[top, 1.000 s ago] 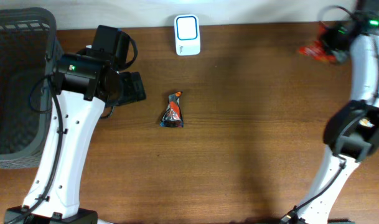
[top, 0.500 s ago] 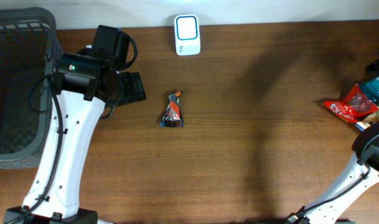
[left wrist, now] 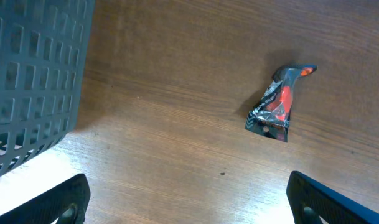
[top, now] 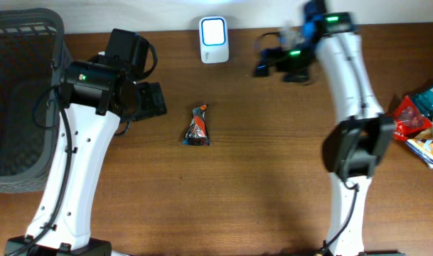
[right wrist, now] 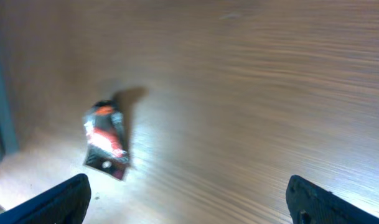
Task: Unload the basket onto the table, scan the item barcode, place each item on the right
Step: 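Reach the right gripper to the dark wrapped item and grasp it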
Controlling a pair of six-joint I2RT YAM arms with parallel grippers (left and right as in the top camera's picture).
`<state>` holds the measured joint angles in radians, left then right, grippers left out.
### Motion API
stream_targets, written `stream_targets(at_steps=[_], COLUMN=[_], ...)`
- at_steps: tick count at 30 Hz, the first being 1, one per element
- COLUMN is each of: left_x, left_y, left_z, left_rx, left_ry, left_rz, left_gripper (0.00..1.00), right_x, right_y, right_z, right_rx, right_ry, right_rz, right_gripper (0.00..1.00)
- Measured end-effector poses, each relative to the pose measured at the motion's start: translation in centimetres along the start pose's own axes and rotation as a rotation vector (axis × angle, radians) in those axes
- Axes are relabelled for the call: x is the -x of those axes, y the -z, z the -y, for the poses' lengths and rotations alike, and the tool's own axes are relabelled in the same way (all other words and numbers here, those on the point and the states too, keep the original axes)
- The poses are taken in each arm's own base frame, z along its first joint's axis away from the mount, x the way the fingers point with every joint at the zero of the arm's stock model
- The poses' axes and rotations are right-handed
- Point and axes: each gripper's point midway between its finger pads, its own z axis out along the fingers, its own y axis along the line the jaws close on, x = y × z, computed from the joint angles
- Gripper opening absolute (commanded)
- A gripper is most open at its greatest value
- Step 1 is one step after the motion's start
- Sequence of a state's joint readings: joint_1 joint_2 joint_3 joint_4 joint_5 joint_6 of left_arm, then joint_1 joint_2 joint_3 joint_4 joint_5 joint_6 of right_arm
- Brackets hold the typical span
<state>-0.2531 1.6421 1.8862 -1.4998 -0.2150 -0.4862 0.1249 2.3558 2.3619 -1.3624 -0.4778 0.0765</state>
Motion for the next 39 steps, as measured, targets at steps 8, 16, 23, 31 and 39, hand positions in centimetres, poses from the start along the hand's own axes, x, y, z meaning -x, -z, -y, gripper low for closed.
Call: stream_targets(at_steps=[8,16,23,31,39], left_x=[0.0,0.0,0.0,0.0,0.0], left_y=[0.0,0.0,0.0,0.0,0.0], left_z=[0.0,0.0,0.0,0.0,0.0], left_rx=[0.0,0.0,0.0,0.0,-0.001], left_ry=[0.0,0.0,0.0,0.0,0.0], left_rz=[0.0,0.0,0.0,0.0,0.0], left_gripper=[0.99,0.99,0.99,0.99,0.99], right_x=[-4.4,-6.5,-8.2,-8.0,-7.7], right_y=[-11.3,-15.0,-18.9,-18.9,-18.7], right_z=[-11.7,-13.2,-11.2,-10.9,-10.6], right_rx=[-0.055,-0.268,-0.352,-0.369,-0.374], right_ry=[0.089,-0.009,-0.057,-0.057,-0.059], right_rz=[-0.116,-0.065,-0.114,-0.102,-0.096], right_gripper=[0.93,0.7,0.41,0.25,0.14])
